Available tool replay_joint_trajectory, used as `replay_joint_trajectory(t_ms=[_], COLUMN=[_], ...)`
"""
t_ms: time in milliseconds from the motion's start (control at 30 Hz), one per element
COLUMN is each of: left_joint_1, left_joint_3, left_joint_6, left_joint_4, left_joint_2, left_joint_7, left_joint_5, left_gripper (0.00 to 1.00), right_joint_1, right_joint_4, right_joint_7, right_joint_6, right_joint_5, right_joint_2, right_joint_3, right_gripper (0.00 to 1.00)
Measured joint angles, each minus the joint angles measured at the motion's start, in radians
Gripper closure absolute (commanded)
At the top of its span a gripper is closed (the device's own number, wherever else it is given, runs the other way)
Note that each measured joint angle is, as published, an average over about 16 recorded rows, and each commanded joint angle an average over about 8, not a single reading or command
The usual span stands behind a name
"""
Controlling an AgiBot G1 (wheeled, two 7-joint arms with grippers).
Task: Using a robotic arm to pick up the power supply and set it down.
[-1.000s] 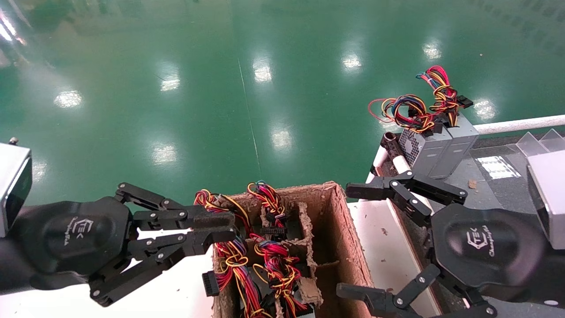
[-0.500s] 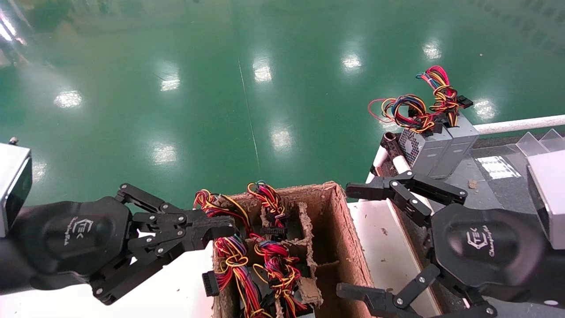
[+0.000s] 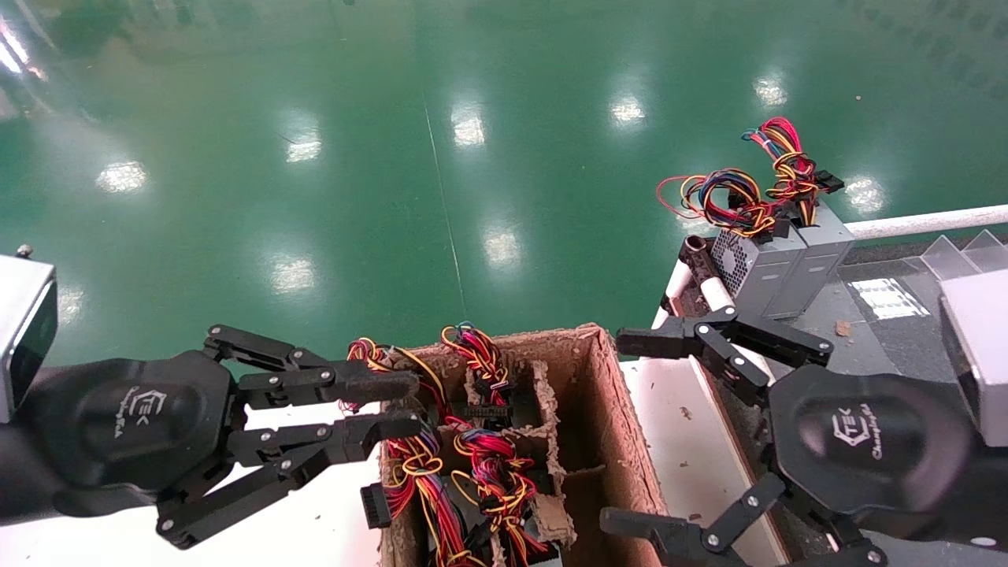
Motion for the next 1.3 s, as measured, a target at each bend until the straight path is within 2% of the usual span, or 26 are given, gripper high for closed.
replay_joint_trajectory(t_ms=[200,600,833,900,1100,1167,1300], left_joint_1=[0.0,0.0,0.0,0.0,0.0,0.0,0.0], left_joint_3=[0.0,0.001,0.001,0.001,0.001,0.001,0.001], left_joint_6=[0.0,0.0,0.0,0.0,0.0,0.0,0.0], left_joint_4=[0.0,0.0,0.0,0.0,0.0,0.0,0.0], left_joint_2=[0.0,0.0,0.0,0.0,0.0,0.0,0.0], left_joint_7=[0.0,0.0,0.0,0.0,0.0,0.001,0.001], left_joint_5=[0.0,0.0,0.0,0.0,0.0,-0.001,-0.001], left_gripper=[0.0,0.0,0.0,0.0,0.0,0.0,0.0], right_joint_1=[0.011,0.034,0.027,0.023,0.007,0.001,-0.01], right_joint_4=[0.019,0.049,0.05,0.049,0.046,0.044,0.041], right_joint_7=[0.03,0.103,0.119,0.122,0.131,0.134,0.138], right_joint_6=[-0.003,-0.027,-0.015,-0.007,0.019,0.027,0.042], right_joint_5=[-0.07,-0.264,-0.355,-0.376,-0.426,-0.437,-0.452], right_joint_2=[-0.018,-0.098,-0.143,-0.153,-0.178,-0.184,-0.193], right_joint_3=[-0.049,-0.205,-0.275,-0.289,-0.32,-0.326,-0.335], right_gripper=[0.0,0.0,0.0,0.14,0.88,0.99,1.0])
